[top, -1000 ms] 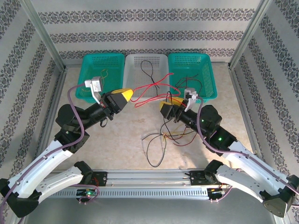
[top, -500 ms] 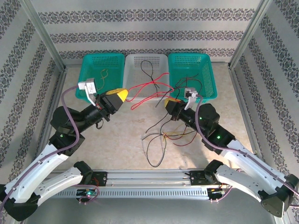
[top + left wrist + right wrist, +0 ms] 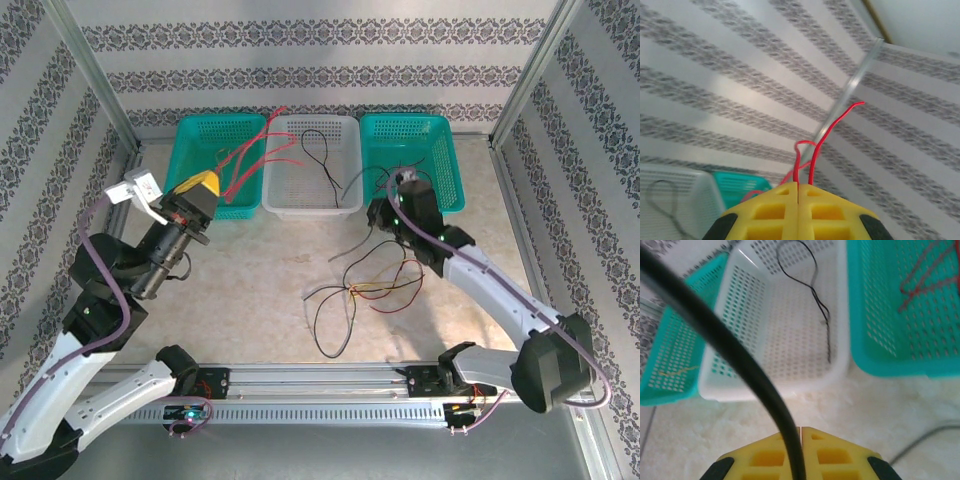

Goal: Untangle the cables

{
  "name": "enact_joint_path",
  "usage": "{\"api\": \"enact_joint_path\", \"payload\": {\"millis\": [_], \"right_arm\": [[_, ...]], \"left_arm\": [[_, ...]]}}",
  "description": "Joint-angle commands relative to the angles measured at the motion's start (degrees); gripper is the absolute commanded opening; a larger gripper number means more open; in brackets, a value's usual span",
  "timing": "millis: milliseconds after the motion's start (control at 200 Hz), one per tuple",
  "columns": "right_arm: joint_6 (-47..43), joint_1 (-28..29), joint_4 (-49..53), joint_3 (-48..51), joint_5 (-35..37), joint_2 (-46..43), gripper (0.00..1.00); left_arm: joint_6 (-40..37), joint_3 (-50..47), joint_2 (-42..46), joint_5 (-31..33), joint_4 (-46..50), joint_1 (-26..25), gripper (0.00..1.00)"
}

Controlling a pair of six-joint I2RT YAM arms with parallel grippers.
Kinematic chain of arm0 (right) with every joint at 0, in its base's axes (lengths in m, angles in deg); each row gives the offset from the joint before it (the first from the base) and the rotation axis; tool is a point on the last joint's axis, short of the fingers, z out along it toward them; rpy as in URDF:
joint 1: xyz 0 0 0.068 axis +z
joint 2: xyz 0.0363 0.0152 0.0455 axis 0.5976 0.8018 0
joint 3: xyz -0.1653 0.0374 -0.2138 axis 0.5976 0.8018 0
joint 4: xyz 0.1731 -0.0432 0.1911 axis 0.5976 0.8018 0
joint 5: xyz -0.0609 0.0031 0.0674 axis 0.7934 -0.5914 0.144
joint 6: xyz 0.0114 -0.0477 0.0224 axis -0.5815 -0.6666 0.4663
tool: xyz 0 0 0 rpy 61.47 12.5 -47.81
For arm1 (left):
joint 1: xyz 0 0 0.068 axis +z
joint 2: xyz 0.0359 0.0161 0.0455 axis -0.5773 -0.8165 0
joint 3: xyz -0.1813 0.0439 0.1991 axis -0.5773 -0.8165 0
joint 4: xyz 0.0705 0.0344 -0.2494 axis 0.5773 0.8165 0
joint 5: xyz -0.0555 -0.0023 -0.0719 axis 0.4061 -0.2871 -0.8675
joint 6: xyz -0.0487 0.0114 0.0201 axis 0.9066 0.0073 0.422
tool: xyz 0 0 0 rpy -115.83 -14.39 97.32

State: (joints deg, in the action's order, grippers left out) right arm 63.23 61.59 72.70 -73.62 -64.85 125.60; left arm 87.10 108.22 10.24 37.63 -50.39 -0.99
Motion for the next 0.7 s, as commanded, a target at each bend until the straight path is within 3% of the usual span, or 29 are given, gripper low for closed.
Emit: {"api": "enact_joint_path", "payload": {"millis": [0, 375, 455, 540, 615, 695], "right_arm": [[-2.84, -0.96, 1.40, -11.27, -2.33, 5.66, 0.11], [-4.98, -4.29, 14.50, -52.71, -5.50, 39.70, 0.13], [-5.45, -4.40, 18.11, -60.80, -8.17, 45.89, 0.26], [-6.23, -4.23, 21.21, -65.90, -9.36, 49.62, 0.49], [-6.71, -3.86, 20.71, -64.89, -9.02, 48.87, 0.57], [-6.92, -3.62, 18.13, -60.23, -9.07, 44.87, 0.58]], "left_arm": [[-2.09, -0.61, 0.57, 8.12, 6.79, 0.72, 0.00], [4.21, -5.54, -2.25, 1.35, 6.80, 1.61, 0.00], [5.53, -5.94, -3.47, -1.29, 6.98, 2.85, 0.00], [7.28, -6.36, -4.73, -5.32, 6.56, 5.14, 0.00], [9.60, -7.09, -5.47, -9.55, 5.50, 8.48, 0.00], [13.61, -8.63, -6.05, -14.54, 3.19, 12.60, 0.00]]}}
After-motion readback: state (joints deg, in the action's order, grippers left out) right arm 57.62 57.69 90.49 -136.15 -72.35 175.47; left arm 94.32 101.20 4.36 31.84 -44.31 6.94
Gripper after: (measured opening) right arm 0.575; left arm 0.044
